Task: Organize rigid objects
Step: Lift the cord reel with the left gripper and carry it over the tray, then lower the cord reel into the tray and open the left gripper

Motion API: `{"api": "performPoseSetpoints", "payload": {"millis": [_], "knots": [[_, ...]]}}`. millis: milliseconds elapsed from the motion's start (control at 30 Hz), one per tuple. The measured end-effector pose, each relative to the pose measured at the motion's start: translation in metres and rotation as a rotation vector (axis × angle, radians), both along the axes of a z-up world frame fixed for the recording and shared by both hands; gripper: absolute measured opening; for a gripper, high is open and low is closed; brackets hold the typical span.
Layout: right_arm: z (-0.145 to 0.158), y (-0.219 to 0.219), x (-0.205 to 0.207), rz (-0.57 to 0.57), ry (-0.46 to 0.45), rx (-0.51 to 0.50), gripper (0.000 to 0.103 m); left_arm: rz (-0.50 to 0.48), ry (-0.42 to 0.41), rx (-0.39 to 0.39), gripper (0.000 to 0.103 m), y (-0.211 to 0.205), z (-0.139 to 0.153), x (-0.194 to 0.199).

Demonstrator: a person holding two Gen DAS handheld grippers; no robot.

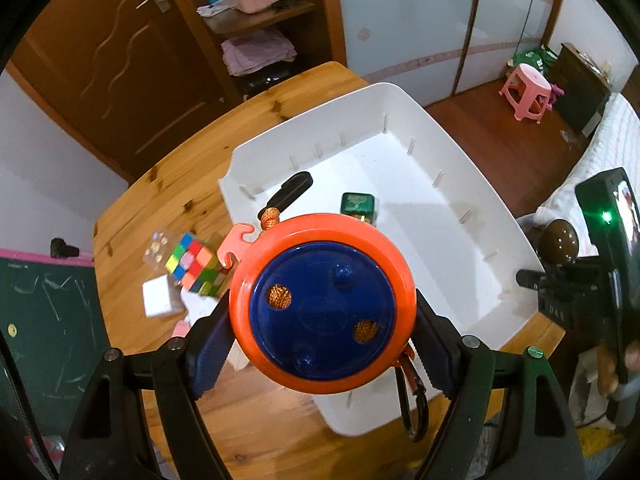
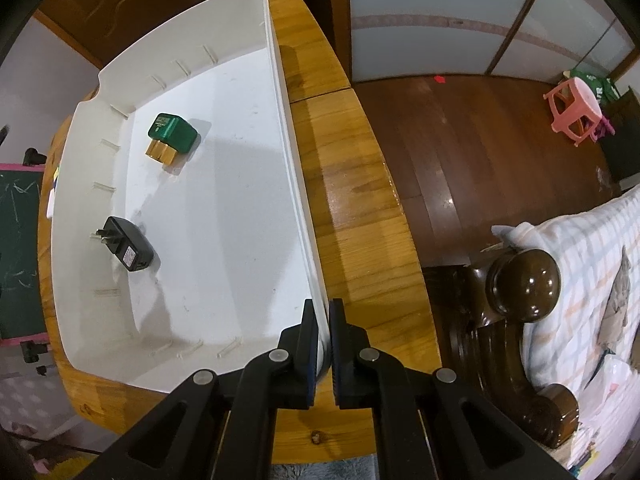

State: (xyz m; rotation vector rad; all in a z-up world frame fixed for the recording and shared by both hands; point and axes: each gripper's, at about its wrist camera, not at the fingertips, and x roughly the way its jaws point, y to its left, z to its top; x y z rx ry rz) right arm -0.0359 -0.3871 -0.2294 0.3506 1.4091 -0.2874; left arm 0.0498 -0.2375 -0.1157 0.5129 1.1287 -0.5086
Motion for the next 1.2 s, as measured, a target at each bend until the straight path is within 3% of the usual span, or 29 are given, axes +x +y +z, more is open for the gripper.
{"api": "performPoseSetpoints", "payload": {"millis": [533, 1200], "knots": [[-0.001, -0.001, 0.0, -0.005, -0.003, 0.018, 0.005, -0.05, 0.097, 0.054, 0.083, -0.056, -0.057, 0.018], [-0.001, -0.001, 0.002, 0.005, 0.019, 0.019, 0.005, -0.098, 0.218, 0.129, 0.083, -0.094, -0.123, 0.024]]}}
